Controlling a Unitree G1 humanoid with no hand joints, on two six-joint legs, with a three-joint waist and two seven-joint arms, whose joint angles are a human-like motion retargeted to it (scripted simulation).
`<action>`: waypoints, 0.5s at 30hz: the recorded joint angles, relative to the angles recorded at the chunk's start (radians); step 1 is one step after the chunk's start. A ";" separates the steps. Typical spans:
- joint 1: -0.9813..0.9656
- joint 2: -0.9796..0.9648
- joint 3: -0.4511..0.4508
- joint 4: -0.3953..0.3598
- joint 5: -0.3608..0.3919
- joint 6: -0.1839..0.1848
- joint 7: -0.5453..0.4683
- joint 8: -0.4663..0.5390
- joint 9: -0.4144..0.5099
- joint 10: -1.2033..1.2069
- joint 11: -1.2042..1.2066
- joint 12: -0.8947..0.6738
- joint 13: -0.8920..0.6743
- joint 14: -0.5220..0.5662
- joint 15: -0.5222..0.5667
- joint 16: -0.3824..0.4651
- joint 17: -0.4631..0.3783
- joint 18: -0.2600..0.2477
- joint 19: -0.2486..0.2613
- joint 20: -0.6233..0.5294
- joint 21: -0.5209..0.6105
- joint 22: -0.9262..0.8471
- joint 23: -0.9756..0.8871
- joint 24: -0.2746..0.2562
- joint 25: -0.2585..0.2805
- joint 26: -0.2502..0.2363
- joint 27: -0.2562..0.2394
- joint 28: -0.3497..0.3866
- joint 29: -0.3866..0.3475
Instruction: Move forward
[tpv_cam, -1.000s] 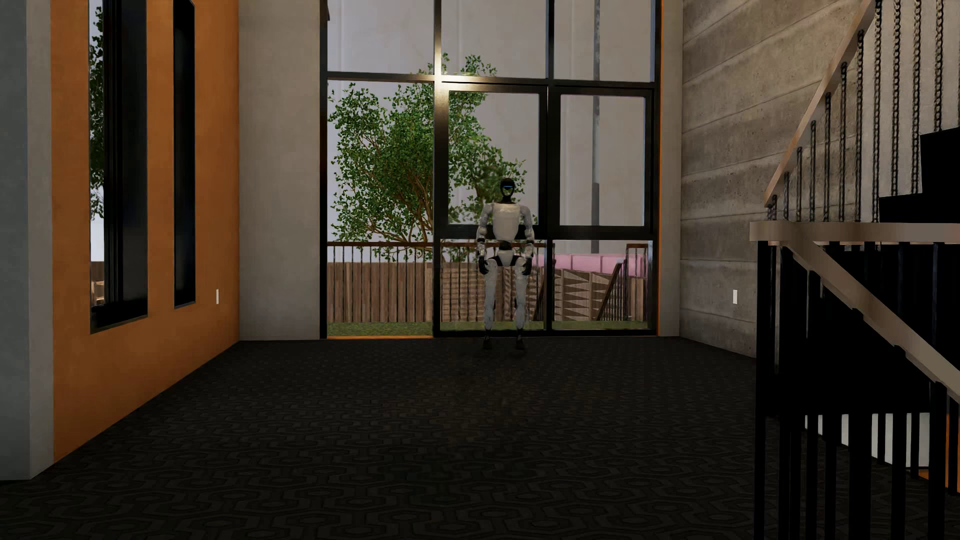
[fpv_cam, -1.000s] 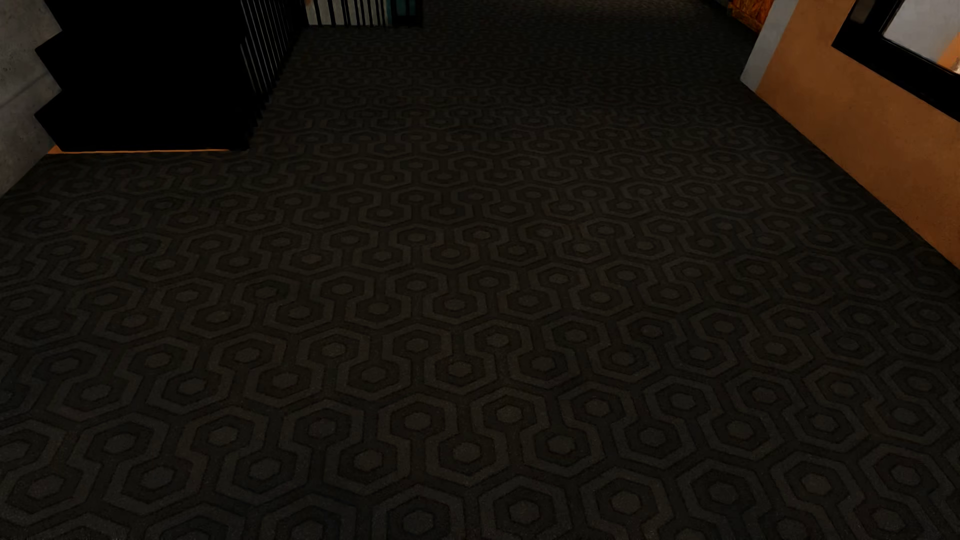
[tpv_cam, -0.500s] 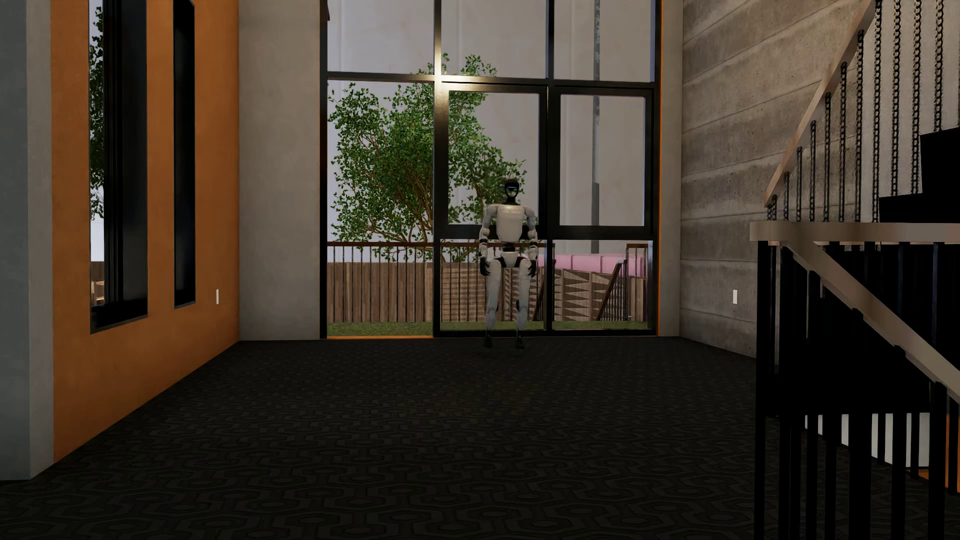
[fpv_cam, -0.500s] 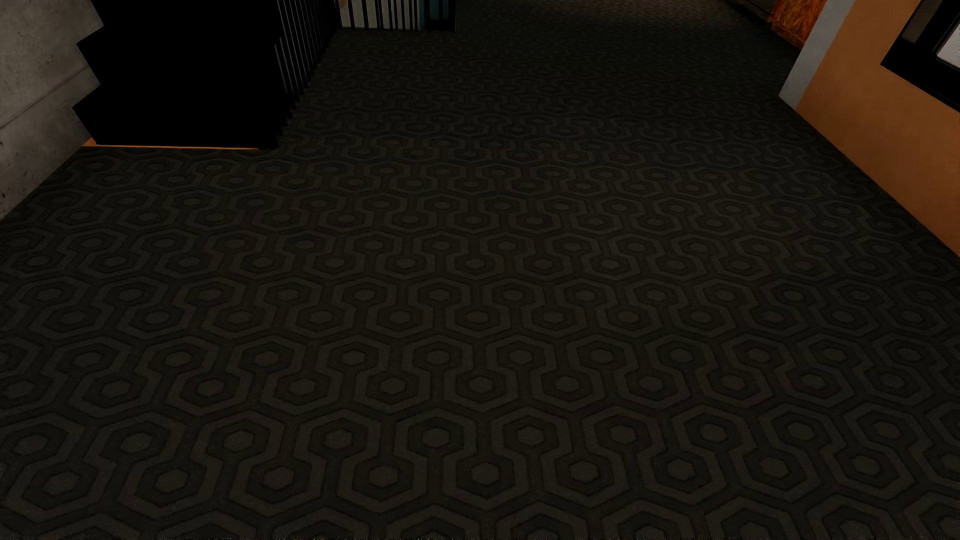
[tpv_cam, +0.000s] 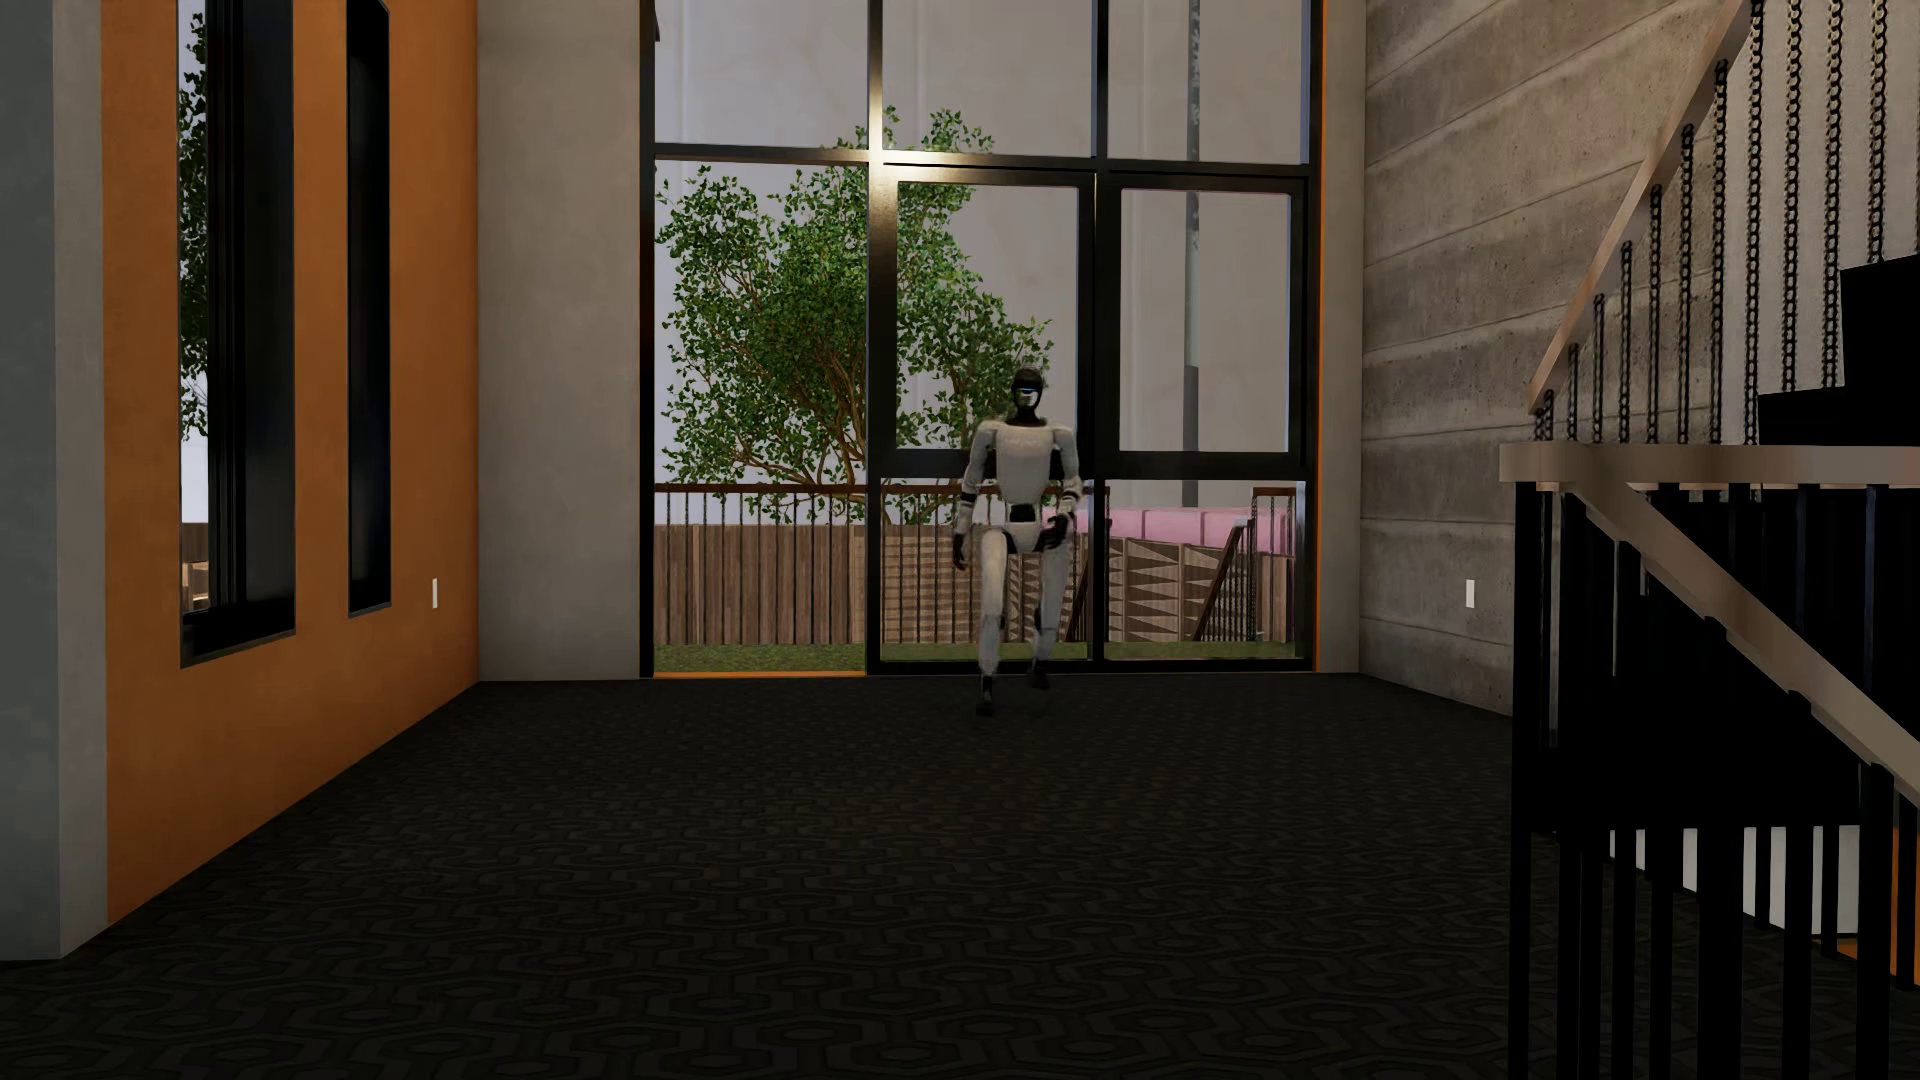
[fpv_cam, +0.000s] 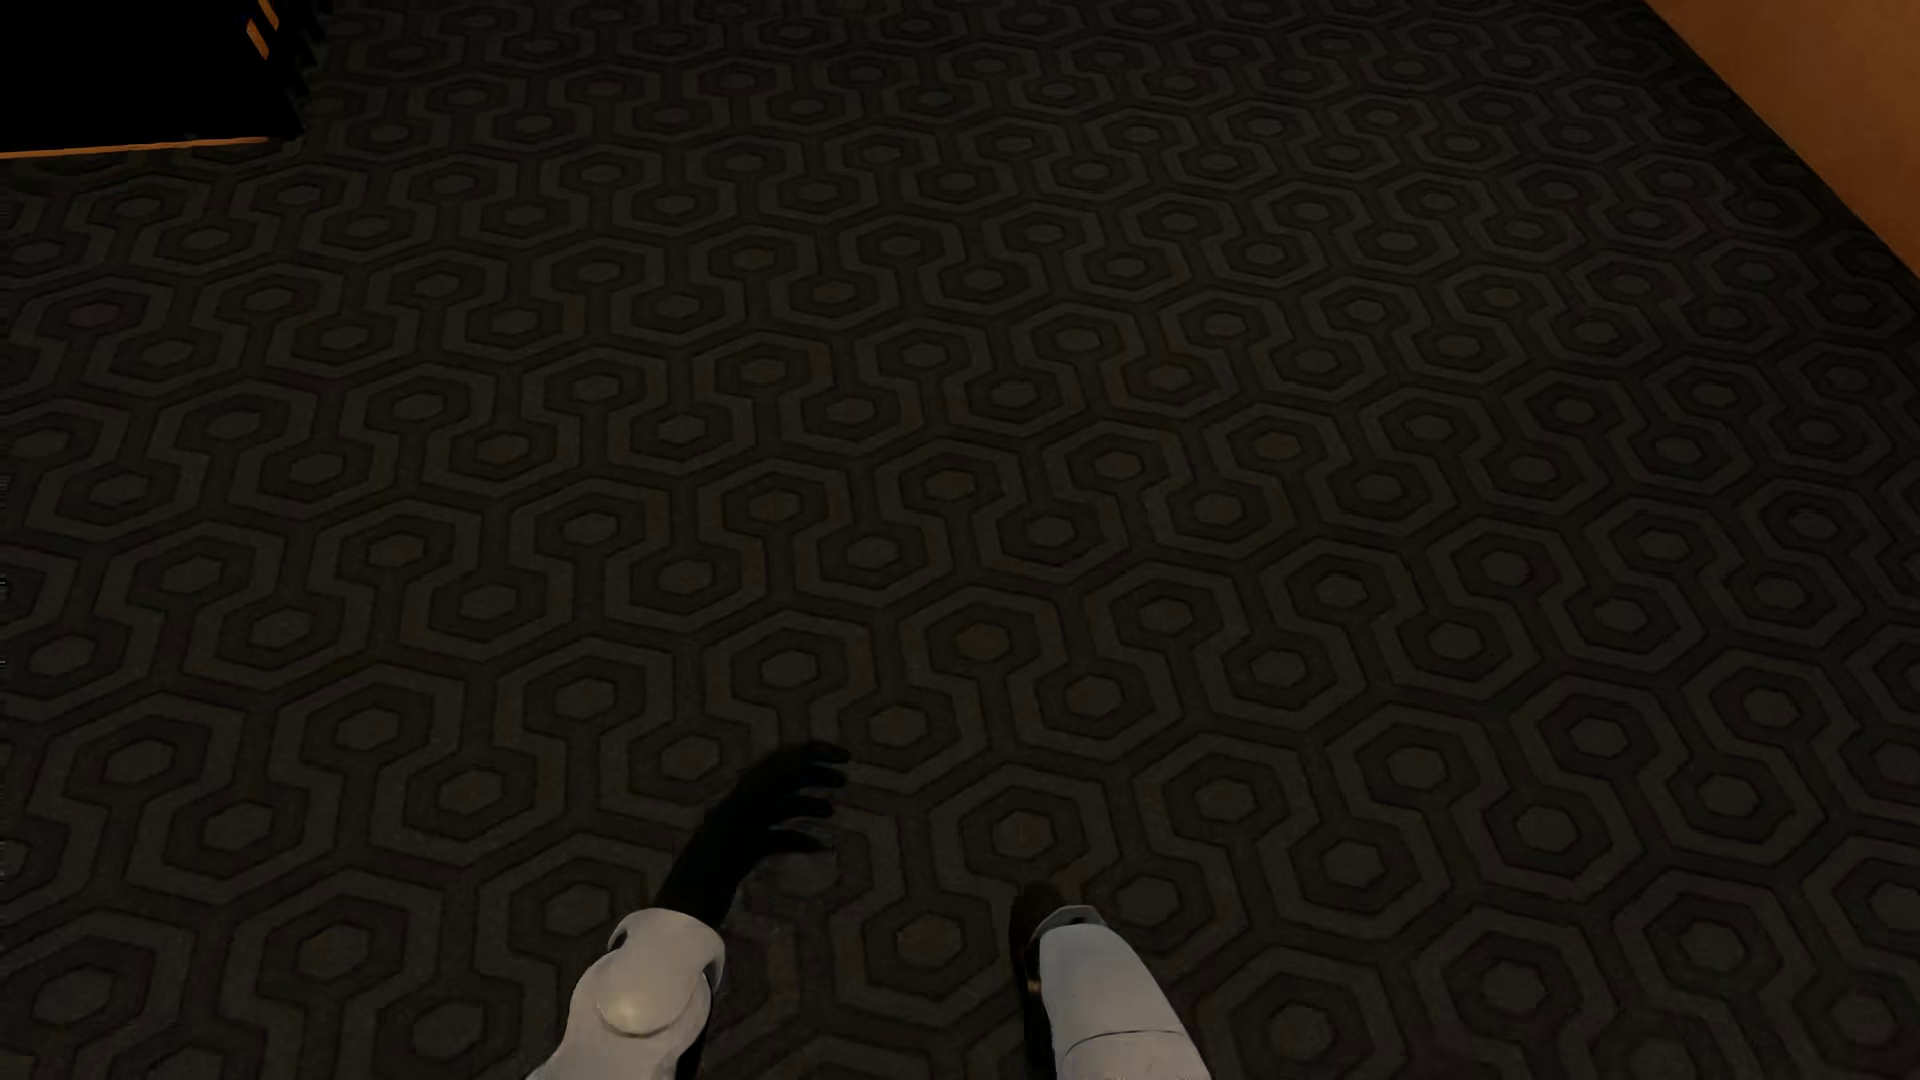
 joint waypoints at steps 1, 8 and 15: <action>0.018 0.003 -0.010 0.019 0.000 0.016 0.000 0.000 -0.011 -0.008 0.039 -0.004 0.001 0.048 0.064 -0.006 -0.007 0.000 0.000 -0.005 -0.010 -0.019 0.017 0.000 0.000 0.000 0.000 0.000 0.000; -0.492 0.313 0.087 0.036 0.142 0.079 0.000 0.000 0.020 0.959 0.143 0.032 -0.132 0.765 -0.032 0.073 -0.054 0.000 0.000 -0.237 0.085 0.225 -0.124 0.000 0.000 0.000 0.000 0.000 0.000; -0.839 0.901 0.274 0.020 0.172 0.039 0.000 0.000 0.000 0.207 -0.097 0.315 -0.195 0.853 -0.229 0.088 -0.038 0.000 0.000 -0.095 0.010 0.509 -0.596 0.000 0.000 0.000 0.000 0.000 0.000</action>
